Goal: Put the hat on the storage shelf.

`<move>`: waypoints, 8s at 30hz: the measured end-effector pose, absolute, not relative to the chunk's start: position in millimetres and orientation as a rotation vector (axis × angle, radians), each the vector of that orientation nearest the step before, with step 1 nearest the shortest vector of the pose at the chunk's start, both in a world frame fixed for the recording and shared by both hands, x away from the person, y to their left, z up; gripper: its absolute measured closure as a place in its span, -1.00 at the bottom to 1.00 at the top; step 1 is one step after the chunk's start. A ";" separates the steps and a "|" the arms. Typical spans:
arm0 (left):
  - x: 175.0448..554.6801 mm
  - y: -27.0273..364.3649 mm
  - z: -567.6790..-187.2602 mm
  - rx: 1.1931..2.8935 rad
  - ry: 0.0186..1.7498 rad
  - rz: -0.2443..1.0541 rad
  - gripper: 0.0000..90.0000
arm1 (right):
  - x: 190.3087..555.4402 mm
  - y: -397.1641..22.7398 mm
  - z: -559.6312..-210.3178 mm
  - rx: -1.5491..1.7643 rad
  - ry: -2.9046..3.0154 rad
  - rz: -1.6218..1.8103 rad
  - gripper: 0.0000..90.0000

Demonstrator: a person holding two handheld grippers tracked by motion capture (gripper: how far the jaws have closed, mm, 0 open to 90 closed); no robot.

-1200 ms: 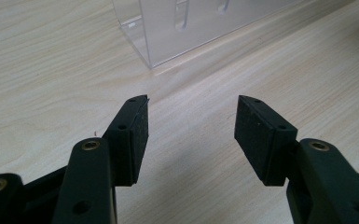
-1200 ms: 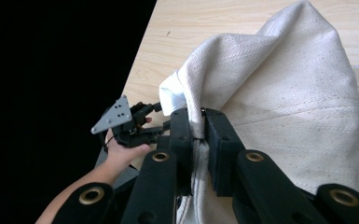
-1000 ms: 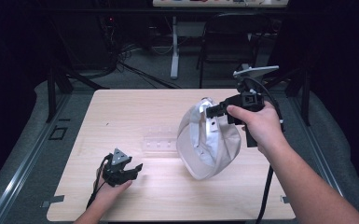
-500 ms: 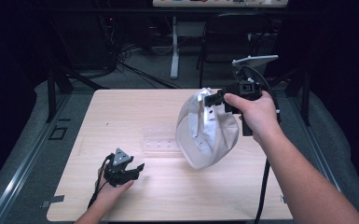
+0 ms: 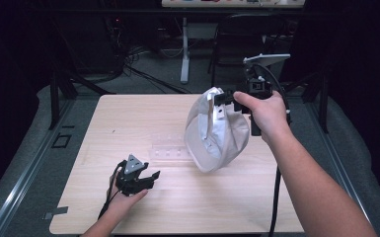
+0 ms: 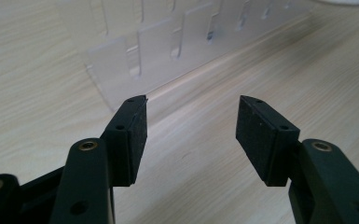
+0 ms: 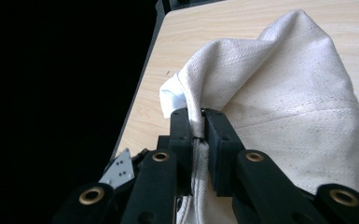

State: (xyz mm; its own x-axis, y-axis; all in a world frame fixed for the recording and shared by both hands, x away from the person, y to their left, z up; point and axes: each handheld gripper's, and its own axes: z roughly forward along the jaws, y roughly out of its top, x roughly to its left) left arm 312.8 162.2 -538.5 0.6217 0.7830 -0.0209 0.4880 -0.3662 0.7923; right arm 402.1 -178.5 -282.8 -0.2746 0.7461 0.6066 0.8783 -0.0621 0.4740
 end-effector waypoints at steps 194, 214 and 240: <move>298.5 205.1 -543.2 1.926 1.112 0.432 0.04 | 304.4 -212.5 -464.8 -1.856 -2.410 -1.212 0.06; 302.9 201.7 -551.0 1.935 1.104 0.407 0.04 | 277.3 -228.8 -532.7 -1.937 -2.496 -1.228 0.04; 303.5 197.8 -552.3 1.917 1.118 0.424 0.01 | 259.6 -225.9 -570.4 -2.038 -2.522 -1.432 0.04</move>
